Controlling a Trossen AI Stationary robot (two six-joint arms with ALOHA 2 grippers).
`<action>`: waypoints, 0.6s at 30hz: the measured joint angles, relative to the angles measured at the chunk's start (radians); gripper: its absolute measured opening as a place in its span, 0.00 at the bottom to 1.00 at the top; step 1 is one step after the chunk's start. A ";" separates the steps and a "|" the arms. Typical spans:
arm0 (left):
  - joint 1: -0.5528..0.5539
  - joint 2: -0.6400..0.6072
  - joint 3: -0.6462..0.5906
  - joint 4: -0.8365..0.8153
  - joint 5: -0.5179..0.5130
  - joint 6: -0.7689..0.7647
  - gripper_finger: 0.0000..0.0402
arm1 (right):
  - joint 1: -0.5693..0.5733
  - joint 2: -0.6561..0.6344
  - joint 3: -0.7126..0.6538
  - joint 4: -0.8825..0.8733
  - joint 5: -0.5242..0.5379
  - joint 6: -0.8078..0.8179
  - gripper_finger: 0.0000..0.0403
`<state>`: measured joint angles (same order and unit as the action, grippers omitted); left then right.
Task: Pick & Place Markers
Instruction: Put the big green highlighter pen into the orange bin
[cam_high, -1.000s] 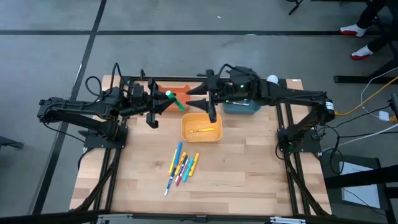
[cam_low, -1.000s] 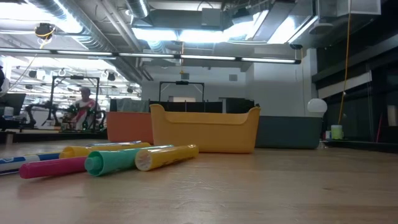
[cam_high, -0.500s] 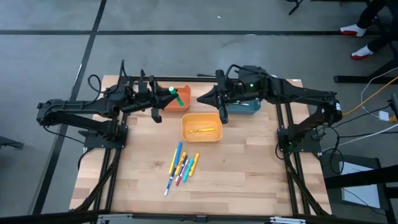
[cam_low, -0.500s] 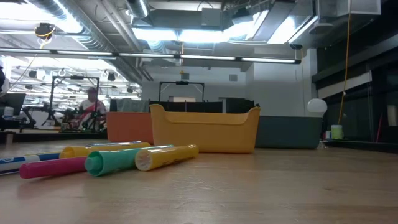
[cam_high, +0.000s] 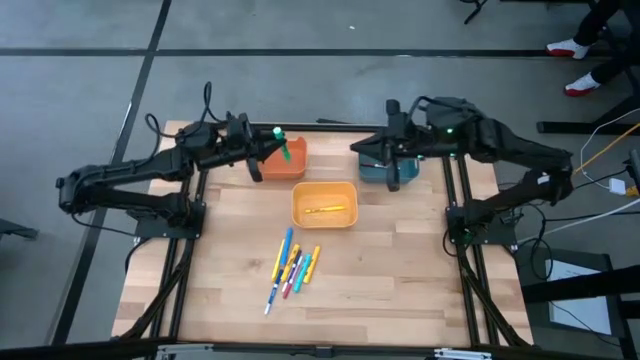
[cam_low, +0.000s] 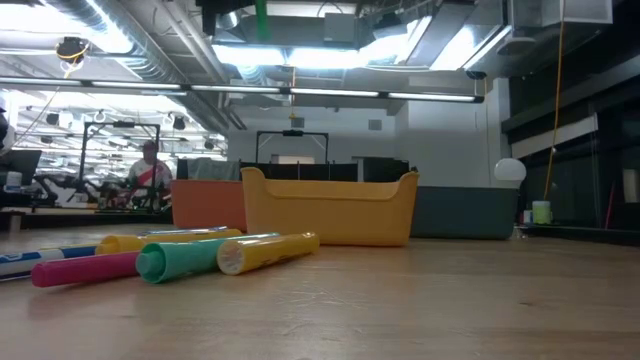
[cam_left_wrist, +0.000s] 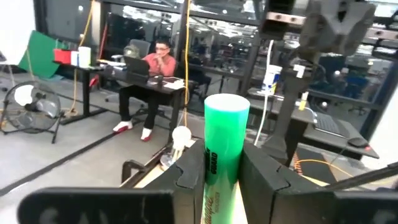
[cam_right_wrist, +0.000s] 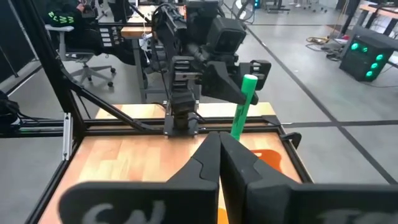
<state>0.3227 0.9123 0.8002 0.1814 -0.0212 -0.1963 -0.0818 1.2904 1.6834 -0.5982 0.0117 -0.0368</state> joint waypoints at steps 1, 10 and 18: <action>0.019 0.000 0.000 0.000 0.017 0.000 0.17 | 0.000 -0.008 0.000 -0.007 0.006 0.000 0.01; 0.204 0.015 0.039 -0.122 0.163 -0.018 0.17 | 0.000 -0.032 0.000 -0.061 0.050 -0.011 0.00; 0.314 0.081 0.147 -0.262 0.274 0.029 0.17 | 0.000 -0.031 0.000 -0.069 0.050 -0.023 0.00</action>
<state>0.6368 0.9930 0.9476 -0.0810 0.2531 -0.1677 -0.0822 1.2598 1.6833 -0.6670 0.0612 -0.0593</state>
